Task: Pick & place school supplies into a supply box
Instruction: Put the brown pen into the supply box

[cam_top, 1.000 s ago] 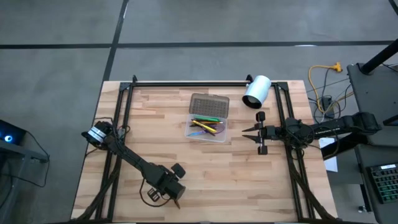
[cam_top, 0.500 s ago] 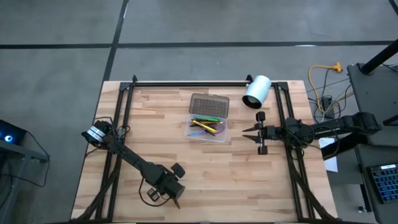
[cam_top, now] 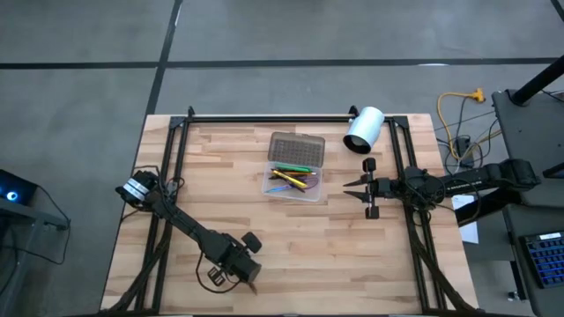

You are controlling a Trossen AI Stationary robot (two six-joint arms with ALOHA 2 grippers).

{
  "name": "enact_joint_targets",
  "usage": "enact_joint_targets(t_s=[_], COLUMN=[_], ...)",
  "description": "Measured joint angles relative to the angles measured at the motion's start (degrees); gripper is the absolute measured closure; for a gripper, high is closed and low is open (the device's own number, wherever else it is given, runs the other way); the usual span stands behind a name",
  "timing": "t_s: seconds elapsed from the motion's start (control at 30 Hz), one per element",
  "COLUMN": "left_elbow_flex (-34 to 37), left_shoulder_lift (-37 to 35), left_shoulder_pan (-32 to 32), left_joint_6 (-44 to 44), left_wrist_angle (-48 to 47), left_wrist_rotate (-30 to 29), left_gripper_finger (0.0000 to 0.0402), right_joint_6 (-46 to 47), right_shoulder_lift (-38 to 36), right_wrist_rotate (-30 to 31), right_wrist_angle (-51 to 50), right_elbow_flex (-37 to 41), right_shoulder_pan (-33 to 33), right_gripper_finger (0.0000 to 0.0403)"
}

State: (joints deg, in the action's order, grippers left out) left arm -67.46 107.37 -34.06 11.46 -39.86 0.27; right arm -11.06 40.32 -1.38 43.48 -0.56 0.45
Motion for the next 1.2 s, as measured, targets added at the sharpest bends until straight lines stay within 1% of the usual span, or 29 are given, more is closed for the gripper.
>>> enact_joint_targets(t_s=[0.13, 0.2, 0.43, 0.8, 0.97, 1.2], left_elbow_flex=[0.0, 0.0, 0.0, -1.0, -2.4, -3.8], left_shoulder_lift=[0.0, 0.0, 0.1, 0.2, 0.5, 0.5], left_shoulder_pan=[0.0, 0.0, 0.0, 0.0, 0.1, 0.1], left_joint_6=[0.0, 0.0, 0.0, 0.0, 1.3, 1.6], left_wrist_angle=[0.1, 0.1, 0.2, -0.4, 1.9, 1.3], left_wrist_rotate=[0.0, -0.1, -0.1, -0.4, -1.6, -4.3], left_gripper_finger=[0.0377, 0.0386, 0.0380, 0.0387, 0.0389, 0.0389], right_joint_6=[0.0, 0.1, 0.0, 0.1, 0.1, 0.0], right_shoulder_lift=[0.0, 0.0, 0.0, 0.0, 0.0, 0.0], right_wrist_rotate=[0.0, 0.0, 0.0, 0.0, 0.0, 0.0], right_wrist_angle=[0.0, 0.0, 0.0, 0.0, 0.0, 0.0], right_elbow_flex=[0.0, 0.0, 0.0, 0.0, 0.0, 0.0], right_shoulder_pan=[0.0, 0.0, 0.0, 0.0, 0.0, 0.0], right_gripper_finger=[0.0330, 0.0330, 0.0330, 0.0330, 0.0330, 0.0330])
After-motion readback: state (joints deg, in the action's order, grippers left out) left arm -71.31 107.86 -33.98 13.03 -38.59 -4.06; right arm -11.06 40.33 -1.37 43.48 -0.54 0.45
